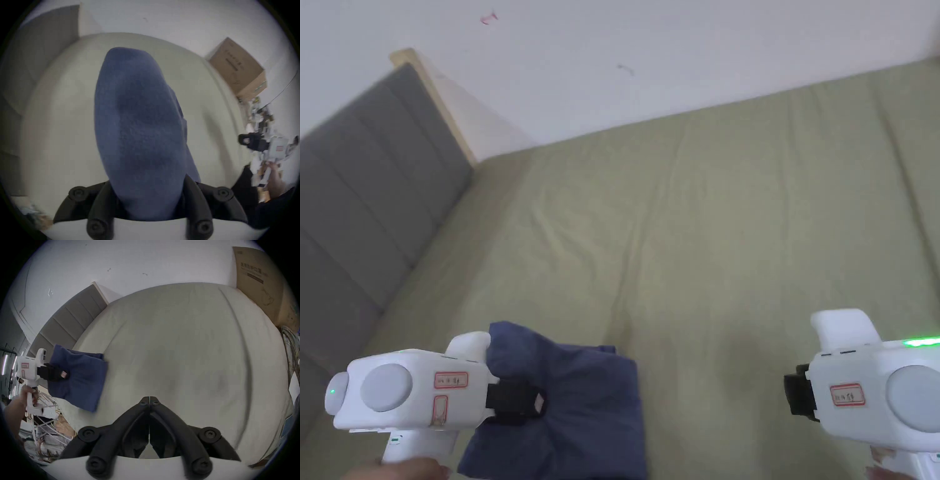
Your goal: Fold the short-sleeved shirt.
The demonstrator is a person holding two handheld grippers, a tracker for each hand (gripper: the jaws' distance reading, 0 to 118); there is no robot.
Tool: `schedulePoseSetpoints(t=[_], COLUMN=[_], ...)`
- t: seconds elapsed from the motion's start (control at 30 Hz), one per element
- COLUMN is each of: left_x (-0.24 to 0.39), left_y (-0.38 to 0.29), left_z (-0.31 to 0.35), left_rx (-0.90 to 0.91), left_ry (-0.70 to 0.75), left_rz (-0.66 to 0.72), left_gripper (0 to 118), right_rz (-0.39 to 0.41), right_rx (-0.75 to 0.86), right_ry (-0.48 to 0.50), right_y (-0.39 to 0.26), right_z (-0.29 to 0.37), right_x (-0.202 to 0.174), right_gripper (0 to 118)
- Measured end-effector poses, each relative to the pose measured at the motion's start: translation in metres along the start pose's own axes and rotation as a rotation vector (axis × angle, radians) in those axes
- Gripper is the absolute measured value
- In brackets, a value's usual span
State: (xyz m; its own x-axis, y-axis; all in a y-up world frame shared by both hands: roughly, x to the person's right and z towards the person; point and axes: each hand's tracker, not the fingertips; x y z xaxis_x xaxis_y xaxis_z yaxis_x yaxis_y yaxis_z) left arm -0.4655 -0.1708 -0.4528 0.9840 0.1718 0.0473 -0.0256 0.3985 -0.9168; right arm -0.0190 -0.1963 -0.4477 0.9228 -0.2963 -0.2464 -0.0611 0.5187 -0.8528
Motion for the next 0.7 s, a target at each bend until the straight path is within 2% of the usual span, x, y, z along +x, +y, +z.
schedulePoseSetpoints(t=[0.17,0.27,0.4,0.43,0.47,0.5,0.53,0.7], left_x=[-0.071,-0.104,-0.129,-0.133,-0.135,-0.138,-0.141,-0.15], left_y=[0.006,0.006,0.001,-0.001,-0.003,-0.005,-0.006,-0.01], left_z=[0.027,0.031,0.03,0.029,0.029,0.03,0.031,0.044], left_rx=[-0.077,-0.11,-0.12,-0.118,-0.114,-0.104,-0.097,-0.084], left_ry=[0.26,0.339,0.377,0.385,0.425,0.46,0.455,0.454], left_rz=[-0.057,-0.02,-0.003,-0.002,-0.005,-0.008,-0.002,0.06], left_gripper=[21,21,22,30,48,79,89,90], right_rz=[-0.022,-0.049,-0.044,-0.046,-0.045,-0.043,-0.036,0.002], right_rx=[0.038,0.032,0.031,0.026,0.018,0.009,0.001,-0.024], right_ry=[0.06,0.149,0.184,0.197,0.211,0.217,0.224,0.239], right_y=[0.012,0.022,0.029,0.029,0.029,0.028,0.027,0.018], right_z=[-0.031,-0.047,-0.06,-0.063,-0.066,-0.068,-0.07,-0.073], right_x=[-0.083,-0.131,-0.179,-0.186,-0.191,-0.196,-0.201,-0.208], right_gripper=[0,0,0,0,0,0,0,0])
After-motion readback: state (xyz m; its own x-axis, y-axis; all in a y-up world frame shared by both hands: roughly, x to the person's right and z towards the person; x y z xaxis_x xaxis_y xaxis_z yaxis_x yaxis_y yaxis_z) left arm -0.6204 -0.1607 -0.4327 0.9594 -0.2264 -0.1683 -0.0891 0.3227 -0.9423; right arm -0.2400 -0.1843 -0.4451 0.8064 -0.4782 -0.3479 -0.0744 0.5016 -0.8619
